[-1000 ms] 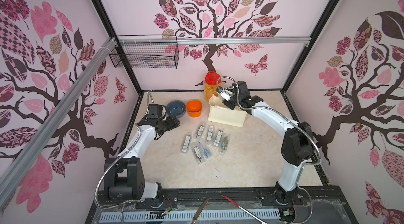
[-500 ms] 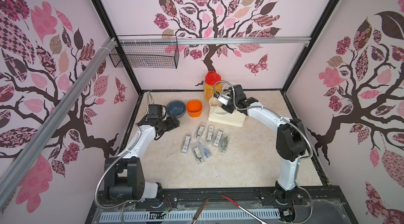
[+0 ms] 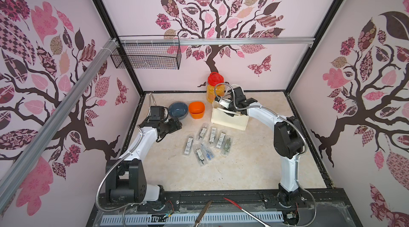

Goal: Put the compass set into the canvas bag
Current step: Place the compass set in the canvas bag.

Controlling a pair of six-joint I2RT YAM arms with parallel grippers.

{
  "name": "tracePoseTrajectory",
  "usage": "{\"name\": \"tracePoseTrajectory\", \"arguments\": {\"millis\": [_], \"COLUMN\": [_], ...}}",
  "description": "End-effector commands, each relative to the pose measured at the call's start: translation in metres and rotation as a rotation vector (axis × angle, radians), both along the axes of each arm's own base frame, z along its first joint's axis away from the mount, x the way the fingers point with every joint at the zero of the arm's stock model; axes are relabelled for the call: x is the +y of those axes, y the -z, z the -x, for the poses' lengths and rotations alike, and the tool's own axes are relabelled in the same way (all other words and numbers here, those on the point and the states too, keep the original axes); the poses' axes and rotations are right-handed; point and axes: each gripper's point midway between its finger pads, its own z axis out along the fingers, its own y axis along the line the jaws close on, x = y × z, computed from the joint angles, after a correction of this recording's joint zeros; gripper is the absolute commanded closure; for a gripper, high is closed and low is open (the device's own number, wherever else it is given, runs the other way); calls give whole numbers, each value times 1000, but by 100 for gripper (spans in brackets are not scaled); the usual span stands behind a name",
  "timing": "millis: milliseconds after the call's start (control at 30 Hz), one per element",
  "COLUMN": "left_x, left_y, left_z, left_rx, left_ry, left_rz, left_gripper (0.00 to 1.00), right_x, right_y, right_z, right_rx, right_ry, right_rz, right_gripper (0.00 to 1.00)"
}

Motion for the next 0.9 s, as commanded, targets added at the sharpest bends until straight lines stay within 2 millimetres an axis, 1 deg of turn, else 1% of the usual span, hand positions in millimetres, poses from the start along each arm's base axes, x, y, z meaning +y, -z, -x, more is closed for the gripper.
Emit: {"name": "tracePoseTrajectory", "arguments": {"millis": [0, 67, 167, 233, 333, 367, 433, 533, 567, 633, 667, 700, 800, 867], "left_x": [2, 2, 1, 1, 1, 0, -1, -4, -6, -11, -14, -17, -22, -27], "left_y": [0, 0, 1, 1, 2, 2, 4, 8, 8, 12, 13, 16, 26, 36], "left_z": [-2, -2, 1, 2, 5, 6, 8, 14, 17, 21, 23, 25, 33, 40], "left_rx": [4, 4, 10, 11, 20, 21, 30, 54, 60, 77, 82, 94, 153, 207], "left_ry": [3, 6, 13, 16, 22, 26, 35, 59, 72, 98, 112, 130, 176, 215], "left_rz": [-9, -9, -12, -15, -20, -27, -49, -99, -118, -147, -154, -164, -187, -196], "left_gripper": [8, 8, 8, 8, 8, 8, 8, 8, 8, 9, 9, 10, 11, 14], "right_x": [4, 5, 3, 2, 1, 2, 3, 3, 1, -5, -7, -10, -21, -31], "right_y": [11, 14, 11, 2, -14, -23, -42, -79, -94, -128, -147, -164, -216, -242], "right_z": [4, 5, 2, -4, -5, -6, -6, -4, -3, -2, 2, 6, 23, 34], "right_rx": [55, 63, 52, 16, -10, -25, -50, -101, -124, -183, -209, -233, -294, -294], "right_ry": [-38, -40, -23, 3, 9, 12, 18, 36, 52, 97, 112, 128, 166, 197], "right_rz": [-15, -14, -14, -28, -49, -63, -98, -153, -172, -221, -252, -283, -377, -446], "right_gripper": [53, 53, 48, 40, 33, 30, 28, 26, 25, 20, 18, 15, 8, 8]}}
